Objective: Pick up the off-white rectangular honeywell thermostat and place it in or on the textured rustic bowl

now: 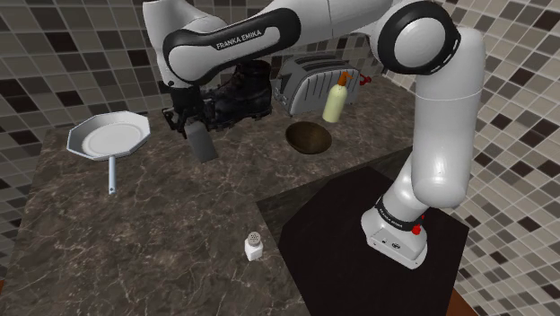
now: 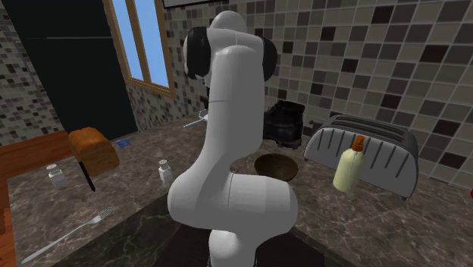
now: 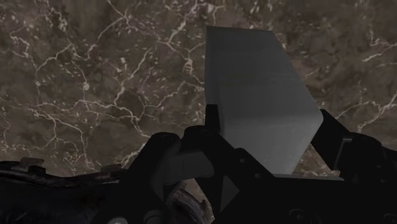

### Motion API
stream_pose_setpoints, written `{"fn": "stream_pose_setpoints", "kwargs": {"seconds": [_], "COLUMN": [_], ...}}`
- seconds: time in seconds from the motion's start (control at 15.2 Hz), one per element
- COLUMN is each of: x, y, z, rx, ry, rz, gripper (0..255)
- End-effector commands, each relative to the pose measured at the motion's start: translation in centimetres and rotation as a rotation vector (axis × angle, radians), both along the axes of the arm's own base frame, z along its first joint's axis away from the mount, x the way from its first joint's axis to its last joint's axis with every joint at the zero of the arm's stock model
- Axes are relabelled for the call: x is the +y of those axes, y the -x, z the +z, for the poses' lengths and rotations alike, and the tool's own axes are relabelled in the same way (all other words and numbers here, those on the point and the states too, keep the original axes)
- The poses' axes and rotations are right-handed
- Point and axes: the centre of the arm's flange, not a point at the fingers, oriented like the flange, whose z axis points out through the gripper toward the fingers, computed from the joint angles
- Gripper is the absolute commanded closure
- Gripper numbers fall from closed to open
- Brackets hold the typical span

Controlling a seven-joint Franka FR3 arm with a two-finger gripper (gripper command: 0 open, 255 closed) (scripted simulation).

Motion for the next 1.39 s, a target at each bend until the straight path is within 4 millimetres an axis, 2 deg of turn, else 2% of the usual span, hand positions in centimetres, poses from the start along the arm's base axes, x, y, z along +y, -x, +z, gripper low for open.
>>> {"fn": "stream_pose_setpoints", "kwargs": {"seconds": [0.0, 0.92, 1.32], "x": [0.0, 0.0, -6.8], "y": [-0.1, -0.1, 3.9], "z": [1.2, 8.2, 9.0], "rx": [0.0, 0.0, 0.0], "ry": [0.0, 0.0, 0.0], "rz": [0.0, 0.0, 0.0], "gripper": [255, 255, 255]}}
